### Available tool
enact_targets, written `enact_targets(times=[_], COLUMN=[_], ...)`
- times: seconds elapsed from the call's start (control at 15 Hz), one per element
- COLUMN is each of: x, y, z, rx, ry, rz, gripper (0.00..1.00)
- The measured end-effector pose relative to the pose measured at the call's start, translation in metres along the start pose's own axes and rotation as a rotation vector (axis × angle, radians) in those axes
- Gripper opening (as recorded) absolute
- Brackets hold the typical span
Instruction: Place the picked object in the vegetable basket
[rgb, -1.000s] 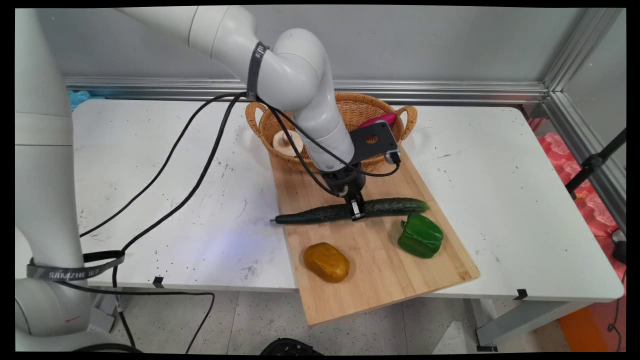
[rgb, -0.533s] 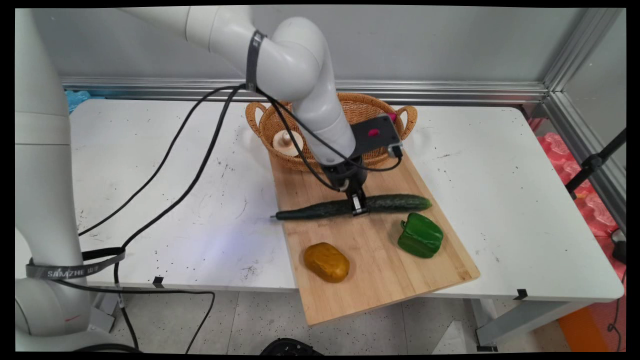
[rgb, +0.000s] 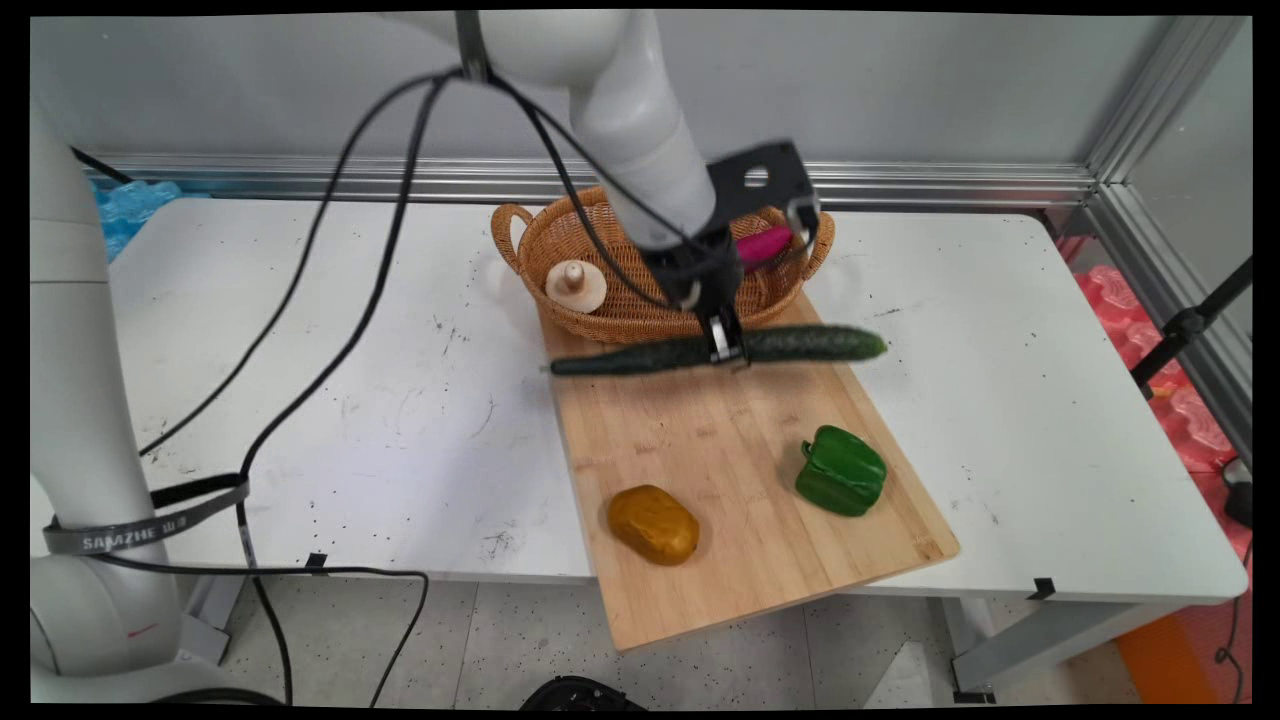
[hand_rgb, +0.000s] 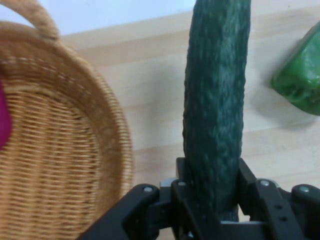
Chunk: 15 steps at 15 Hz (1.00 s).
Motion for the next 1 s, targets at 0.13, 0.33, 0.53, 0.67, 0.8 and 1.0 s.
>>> enact_targets(times=[0.13, 0.33, 0.53, 0.67, 0.8, 1.0], x=[0.004, 0.005, -0.002, -0.007, -0.012, -0.018], y=[-0.008, -0.027, -0.053, -0.070, -0.087, -0.111], z=[-0.014, -0.039, -0.065, -0.077, -0.086, -0.092], rx=[0.015, 0.046, 0.088, 0.113, 0.137, 0.172], ry=[0.003, -0.006, -0.036, -0.061, -0.088, -0.129], rz=[0.012, 0.029, 0.063, 0.091, 0.125, 0.181], gripper=[0.00, 0.00, 0.00, 0.00, 0.00, 0.00])
